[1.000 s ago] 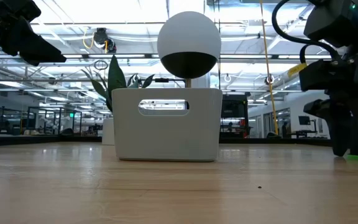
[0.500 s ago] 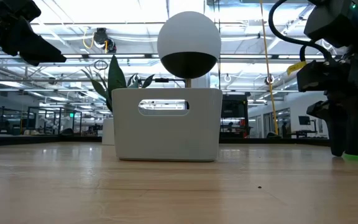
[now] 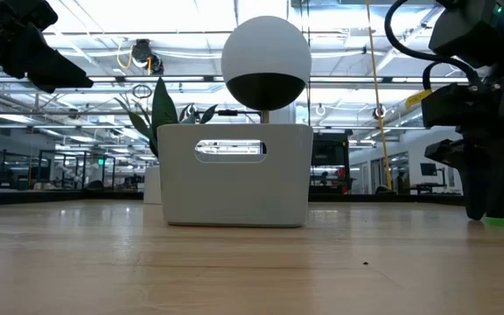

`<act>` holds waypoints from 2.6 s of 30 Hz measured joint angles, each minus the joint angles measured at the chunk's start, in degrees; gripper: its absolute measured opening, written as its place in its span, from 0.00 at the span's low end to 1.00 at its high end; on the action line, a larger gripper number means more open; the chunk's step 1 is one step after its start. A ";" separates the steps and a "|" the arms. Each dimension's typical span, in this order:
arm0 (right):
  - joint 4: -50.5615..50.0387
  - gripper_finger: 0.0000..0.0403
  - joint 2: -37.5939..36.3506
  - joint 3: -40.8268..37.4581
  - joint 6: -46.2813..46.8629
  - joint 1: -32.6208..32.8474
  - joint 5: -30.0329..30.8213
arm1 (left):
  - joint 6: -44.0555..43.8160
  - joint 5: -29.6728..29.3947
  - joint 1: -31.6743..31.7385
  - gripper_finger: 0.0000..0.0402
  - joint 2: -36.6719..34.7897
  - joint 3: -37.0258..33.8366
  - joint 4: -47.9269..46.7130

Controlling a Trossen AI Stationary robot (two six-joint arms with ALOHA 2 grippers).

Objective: Pick and place rubber bands into bin
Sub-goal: Put the green rubber band into the gray bin

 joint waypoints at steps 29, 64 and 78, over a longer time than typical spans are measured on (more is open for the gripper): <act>23.17 0.00 -9.75 -0.02 4.96 -2.96 18.75 | -0.17 -0.04 -0.02 0.41 -0.01 0.00 0.10; 13.30 0.00 13.30 42.95 -25.37 -14.10 6.53 | -0.09 0.05 0.00 0.41 0.01 -0.01 0.42; 13.85 0.00 29.22 42.95 -22.32 -14.05 5.91 | 0.06 0.09 -0.02 0.41 0.02 -0.02 0.33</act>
